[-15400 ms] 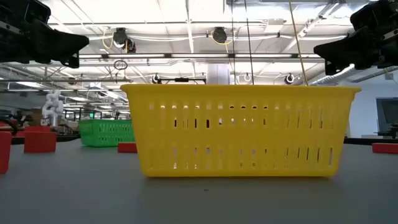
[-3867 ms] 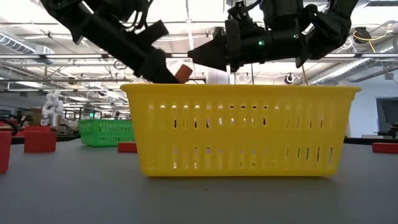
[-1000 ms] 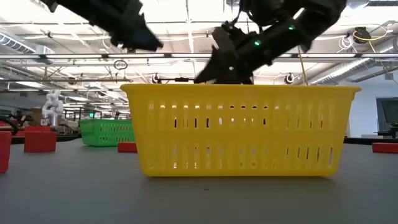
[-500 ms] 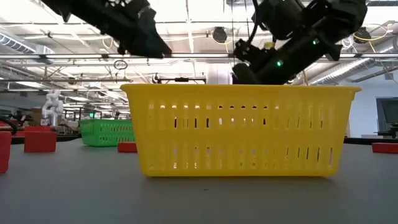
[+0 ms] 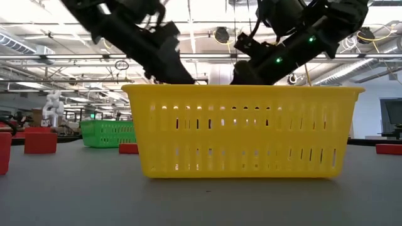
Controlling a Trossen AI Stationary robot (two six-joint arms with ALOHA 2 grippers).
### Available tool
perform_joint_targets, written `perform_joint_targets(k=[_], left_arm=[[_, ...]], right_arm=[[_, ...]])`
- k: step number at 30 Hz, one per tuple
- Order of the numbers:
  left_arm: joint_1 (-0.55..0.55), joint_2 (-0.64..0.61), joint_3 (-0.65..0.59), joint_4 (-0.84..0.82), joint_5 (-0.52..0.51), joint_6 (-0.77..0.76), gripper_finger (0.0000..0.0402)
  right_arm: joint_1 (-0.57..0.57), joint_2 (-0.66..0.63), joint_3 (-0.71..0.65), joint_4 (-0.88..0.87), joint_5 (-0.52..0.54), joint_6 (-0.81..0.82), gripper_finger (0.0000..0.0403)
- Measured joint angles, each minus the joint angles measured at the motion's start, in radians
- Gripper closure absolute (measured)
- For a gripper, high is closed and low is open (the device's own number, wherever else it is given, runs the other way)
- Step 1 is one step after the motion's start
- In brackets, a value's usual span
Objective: Sort & place blocks by color
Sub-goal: Put the orange block into the green bin
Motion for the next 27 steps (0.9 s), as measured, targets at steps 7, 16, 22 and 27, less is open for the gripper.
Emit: perform_joint_targets(k=[7,16,22,27], left_arm=[[0.041,0.133,0.224,-0.407,0.087,0.074,0.0169],[0.075,0.358,0.372,-0.435,0.127,0.127,0.0169],[0.072,0.447,0.413,-0.485,0.162,0.119,0.0169],[0.074,0.458,0.413,-0.487,0.160,0.112,0.0169]], right_arm=[[0.018,-0.141,0.000,-0.122,-0.001,0.000,0.0149],[0.087,-0.307,0.000,-0.264,-0.001,0.011,0.0149],[0.133,-0.336,0.000,-0.321,-0.001,0.008,0.0149],[0.156,-0.336,0.000,-0.380,-0.001,0.038,0.0149]])
